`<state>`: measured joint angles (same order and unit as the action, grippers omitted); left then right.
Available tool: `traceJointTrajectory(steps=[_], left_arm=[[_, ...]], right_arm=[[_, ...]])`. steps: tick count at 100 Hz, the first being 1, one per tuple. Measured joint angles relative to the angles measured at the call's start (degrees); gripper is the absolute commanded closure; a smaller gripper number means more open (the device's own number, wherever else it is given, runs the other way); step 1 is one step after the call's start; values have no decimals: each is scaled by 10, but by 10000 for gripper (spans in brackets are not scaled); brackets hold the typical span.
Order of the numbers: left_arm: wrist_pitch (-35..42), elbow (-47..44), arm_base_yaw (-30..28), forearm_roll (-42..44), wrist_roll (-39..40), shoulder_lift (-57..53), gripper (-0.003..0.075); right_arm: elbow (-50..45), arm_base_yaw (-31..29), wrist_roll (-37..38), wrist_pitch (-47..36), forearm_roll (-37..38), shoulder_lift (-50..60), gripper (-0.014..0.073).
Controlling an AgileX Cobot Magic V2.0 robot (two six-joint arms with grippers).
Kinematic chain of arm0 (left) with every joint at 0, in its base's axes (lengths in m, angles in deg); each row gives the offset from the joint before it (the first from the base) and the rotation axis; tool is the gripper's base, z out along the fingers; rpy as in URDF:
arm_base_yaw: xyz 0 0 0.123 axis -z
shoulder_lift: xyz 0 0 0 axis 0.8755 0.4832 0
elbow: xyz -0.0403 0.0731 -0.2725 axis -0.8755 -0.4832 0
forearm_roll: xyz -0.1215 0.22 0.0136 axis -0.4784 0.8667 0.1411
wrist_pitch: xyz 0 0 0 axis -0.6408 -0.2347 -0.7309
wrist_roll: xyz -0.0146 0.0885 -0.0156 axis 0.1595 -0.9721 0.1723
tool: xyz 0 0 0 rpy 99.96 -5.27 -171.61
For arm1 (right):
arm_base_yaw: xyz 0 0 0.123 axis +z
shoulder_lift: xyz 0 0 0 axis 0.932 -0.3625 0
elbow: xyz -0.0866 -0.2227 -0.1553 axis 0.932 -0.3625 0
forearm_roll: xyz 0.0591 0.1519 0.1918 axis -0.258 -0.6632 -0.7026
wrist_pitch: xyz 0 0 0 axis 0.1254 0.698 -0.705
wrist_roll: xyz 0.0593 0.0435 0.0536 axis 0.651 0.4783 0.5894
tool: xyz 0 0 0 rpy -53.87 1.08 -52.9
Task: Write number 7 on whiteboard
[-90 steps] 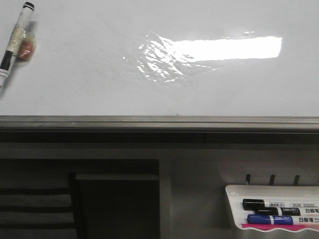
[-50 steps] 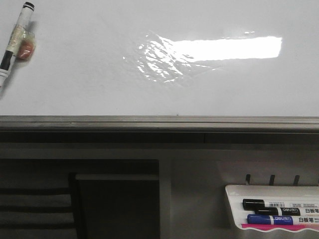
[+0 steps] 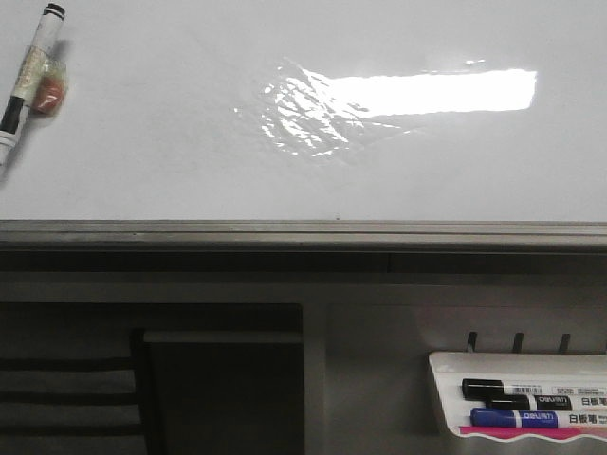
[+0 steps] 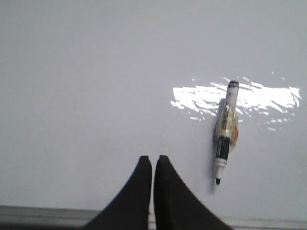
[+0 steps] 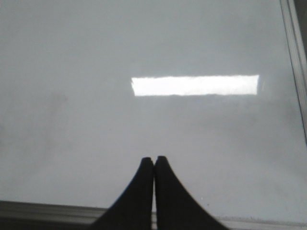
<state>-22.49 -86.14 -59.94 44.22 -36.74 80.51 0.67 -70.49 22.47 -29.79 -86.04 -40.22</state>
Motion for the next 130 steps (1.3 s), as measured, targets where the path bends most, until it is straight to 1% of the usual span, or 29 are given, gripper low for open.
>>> traceJointTrajectory(steps=[10,25,32,43,70,80,89,98,130], left_arm=[[23,0,0,0,0,0,741],[8,7,0,0,0,0,741],[-24,28,0,-1,0,1,741],[-88,91,0,-1,0,28,741],[-284,281,0,-1,3,171,741],[-331,335,0,-1,0,215,741],[-344,361,0,-2,0,240,741],[-346,366,0,-2,0,252,741],[-349,366,0,-5,0,258,741]], right_arm=[[0,0,0,7,0,0,665],[28,0,0,84,-17,0,665],[62,0,0,114,-29,-3,665],[122,0,0,156,-37,-39,665],[276,0,0,267,-40,-189,665],[317,0,0,293,-40,-240,665],[338,0,0,303,-40,-273,665],[344,0,0,304,-40,-291,665],[345,0,0,307,-40,-296,665]])
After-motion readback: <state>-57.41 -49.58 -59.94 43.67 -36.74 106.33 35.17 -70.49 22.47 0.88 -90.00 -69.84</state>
